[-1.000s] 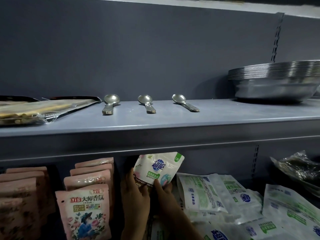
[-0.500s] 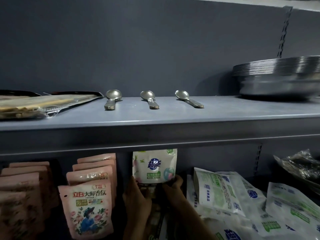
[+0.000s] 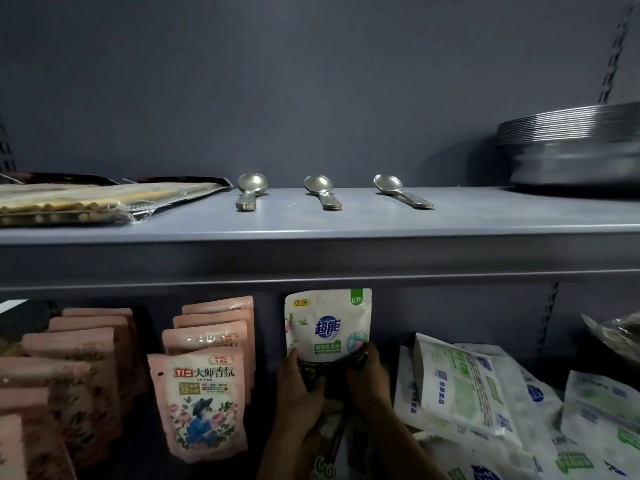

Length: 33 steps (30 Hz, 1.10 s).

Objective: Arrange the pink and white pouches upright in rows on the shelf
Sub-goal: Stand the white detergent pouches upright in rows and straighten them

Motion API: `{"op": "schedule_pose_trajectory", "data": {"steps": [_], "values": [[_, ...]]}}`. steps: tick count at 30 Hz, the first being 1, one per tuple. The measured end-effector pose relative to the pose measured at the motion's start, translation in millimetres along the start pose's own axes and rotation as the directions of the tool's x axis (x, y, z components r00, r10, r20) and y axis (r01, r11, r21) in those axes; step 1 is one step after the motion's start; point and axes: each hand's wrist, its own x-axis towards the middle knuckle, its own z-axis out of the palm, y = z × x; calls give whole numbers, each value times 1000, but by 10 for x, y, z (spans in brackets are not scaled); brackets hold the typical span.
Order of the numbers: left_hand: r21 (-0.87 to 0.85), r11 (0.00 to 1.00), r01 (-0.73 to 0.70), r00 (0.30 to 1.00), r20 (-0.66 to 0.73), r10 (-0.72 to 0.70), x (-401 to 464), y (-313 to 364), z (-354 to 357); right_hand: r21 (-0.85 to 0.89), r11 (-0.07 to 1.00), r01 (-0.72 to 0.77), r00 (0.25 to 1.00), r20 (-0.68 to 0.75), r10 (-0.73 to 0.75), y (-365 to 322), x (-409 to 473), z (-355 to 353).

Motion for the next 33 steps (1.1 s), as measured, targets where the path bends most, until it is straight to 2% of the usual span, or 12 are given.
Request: {"op": "schedule_pose_trajectory", "data": {"steps": [6, 16, 23, 26, 28, 31, 33], "values": [[-53, 998, 24, 1000, -11, -25, 7, 4, -14, -22, 1000, -7, 1000, 2, 7, -68, -40, -53], [-97, 995, 12, 1000, -18, -14, -96, 59, -102, -108, 994, -8, 994, 110, 20, -88, -34, -88], [5, 999, 38, 999, 28, -38, -166, 100, -142, -164, 986, -8, 992, 120, 28, -132, 9, -92], [141, 986, 86, 983, 152, -107, -233, 152, -174, -172, 985, 22, 995, 97, -6, -163, 60, -127], [239, 968, 80, 978, 170, -123, -268, 167, -175, -173, 982, 74, 993, 109, -55, -178, 69, -175], [332, 939, 89, 974, 171, -152, -336, 200, -160, -123, 988, 95, 989, 124, -80, -191, -21, -260], [349, 929, 120, 969, 164, -187, -391, 211, -150, -31, 995, 94, 990, 108, -90, -191, -129, -320]]}}
